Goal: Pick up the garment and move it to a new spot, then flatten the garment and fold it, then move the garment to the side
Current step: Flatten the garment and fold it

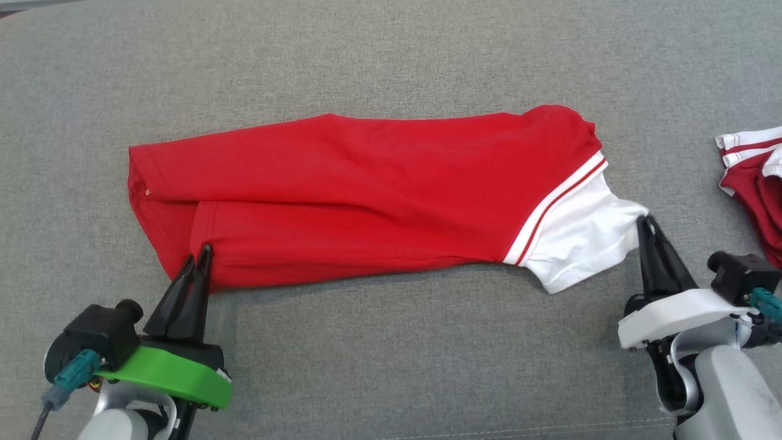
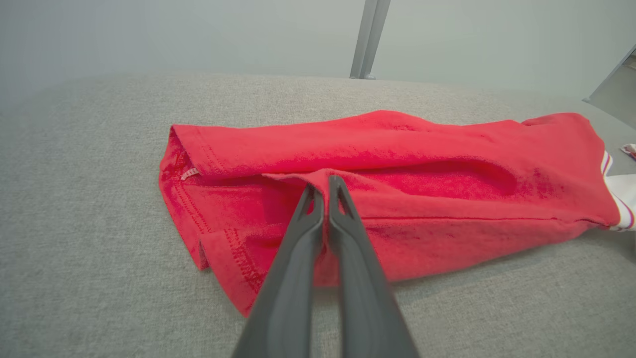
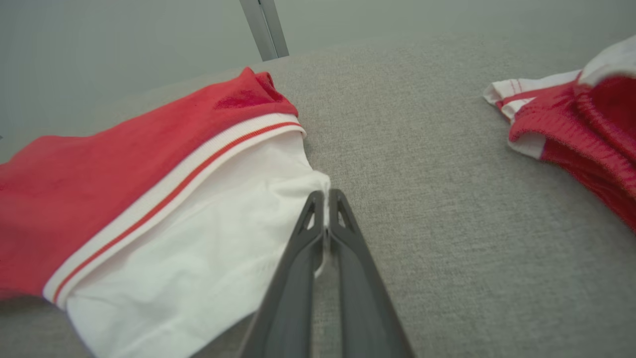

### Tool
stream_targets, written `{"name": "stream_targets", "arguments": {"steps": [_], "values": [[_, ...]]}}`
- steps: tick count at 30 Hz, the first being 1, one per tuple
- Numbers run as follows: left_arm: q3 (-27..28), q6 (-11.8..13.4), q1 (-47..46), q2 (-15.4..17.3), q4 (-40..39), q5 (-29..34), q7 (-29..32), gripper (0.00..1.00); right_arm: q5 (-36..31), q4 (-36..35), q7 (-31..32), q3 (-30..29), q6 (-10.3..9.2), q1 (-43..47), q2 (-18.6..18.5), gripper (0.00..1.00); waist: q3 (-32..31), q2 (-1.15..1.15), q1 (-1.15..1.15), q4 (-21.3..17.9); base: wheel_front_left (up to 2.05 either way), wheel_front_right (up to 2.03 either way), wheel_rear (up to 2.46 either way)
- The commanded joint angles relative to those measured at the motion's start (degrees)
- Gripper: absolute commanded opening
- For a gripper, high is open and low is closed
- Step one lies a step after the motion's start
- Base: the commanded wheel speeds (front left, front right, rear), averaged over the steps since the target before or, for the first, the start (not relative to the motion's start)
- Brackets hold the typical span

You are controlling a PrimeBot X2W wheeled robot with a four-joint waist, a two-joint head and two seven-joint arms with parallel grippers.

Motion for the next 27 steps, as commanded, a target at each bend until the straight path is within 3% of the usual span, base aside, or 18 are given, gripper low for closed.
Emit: {"name": "stream_targets", "arguments": {"steps": [1,9,19,27], "values": [[0.6,0.4,-0.9,0.9,-1.3,0.3,0.0,0.00,0.2,-1.9,-1.2,-0.4,-0.02,-1.2,-0.8,0.00,-0.1,0.00,0.00,-0.1,0.00,0.00,0.00],[3.3,1.6,-4.7,5.2,-10.0,2.2,2.2,0.00,-2.8,-18.8,-3.1,-3.7,-0.02,-5.6,-2.8,0.00,-0.5,0.00,0.00,-1.2,0.00,0.00,0.00],[6.7,3.0,-13.2,8.7,-19.5,3.4,5.5,0.00,-7.3,-36.7,2.9,-9.1,-0.03,-14.1,-5.9,0.00,-2.4,0.00,0.00,-2.6,0.00,0.00,0.00],[10.1,5.2,-18.9,10.3,-25.2,4.5,6.3,0.00,-7.0,-43.2,7.8,-10.0,-0.03,-16.8,-6.7,0.00,-3.9,0.00,0.00,-3.7,0.00,0.00,0.00]]}}
